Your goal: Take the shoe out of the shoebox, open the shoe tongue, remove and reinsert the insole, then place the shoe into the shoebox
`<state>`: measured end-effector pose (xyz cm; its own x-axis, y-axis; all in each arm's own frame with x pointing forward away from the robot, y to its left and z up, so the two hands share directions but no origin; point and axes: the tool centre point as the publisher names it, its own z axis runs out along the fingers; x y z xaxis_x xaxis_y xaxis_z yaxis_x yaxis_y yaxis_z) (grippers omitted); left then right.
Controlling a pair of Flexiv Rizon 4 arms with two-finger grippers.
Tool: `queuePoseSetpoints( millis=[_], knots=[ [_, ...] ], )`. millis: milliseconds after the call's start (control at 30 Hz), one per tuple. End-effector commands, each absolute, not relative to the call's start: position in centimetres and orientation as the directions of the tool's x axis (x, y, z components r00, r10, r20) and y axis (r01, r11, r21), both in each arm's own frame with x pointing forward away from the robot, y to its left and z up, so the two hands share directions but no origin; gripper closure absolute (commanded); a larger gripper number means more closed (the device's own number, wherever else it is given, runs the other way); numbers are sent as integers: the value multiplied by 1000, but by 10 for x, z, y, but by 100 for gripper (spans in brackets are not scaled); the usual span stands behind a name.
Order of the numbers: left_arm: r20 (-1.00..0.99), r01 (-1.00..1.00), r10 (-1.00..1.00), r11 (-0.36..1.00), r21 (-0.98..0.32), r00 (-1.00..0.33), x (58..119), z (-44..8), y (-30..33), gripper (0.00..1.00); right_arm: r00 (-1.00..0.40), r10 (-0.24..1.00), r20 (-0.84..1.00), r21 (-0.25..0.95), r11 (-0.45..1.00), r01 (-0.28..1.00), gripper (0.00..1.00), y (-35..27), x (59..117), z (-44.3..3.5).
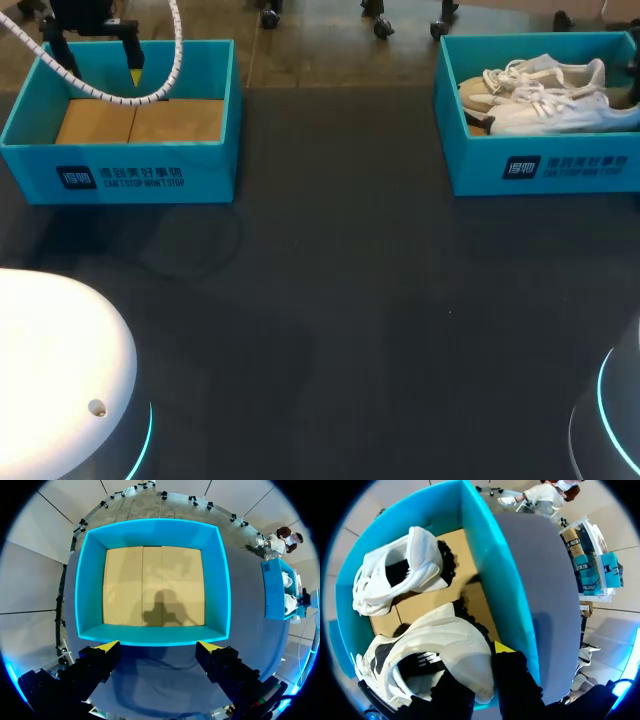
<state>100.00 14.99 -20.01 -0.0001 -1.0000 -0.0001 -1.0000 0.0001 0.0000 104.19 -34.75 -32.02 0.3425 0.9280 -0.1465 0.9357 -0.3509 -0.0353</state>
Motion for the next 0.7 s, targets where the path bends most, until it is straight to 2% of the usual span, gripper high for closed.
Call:
queuePoseSetpoints(
  millis=[33, 700],
  knots=[
    [0, -1000, -1000, 0, 0, 0, 1000, -200, 150, 0, 354, 926, -135, -25, -360, 932, 100, -351, 1037, -301],
    [0, -1000, -1000, 0, 0, 0, 1000, -200, 150, 0, 374, 918, -135, -26, -380, 924, 100, -350, 1041, -291]
  ],
)
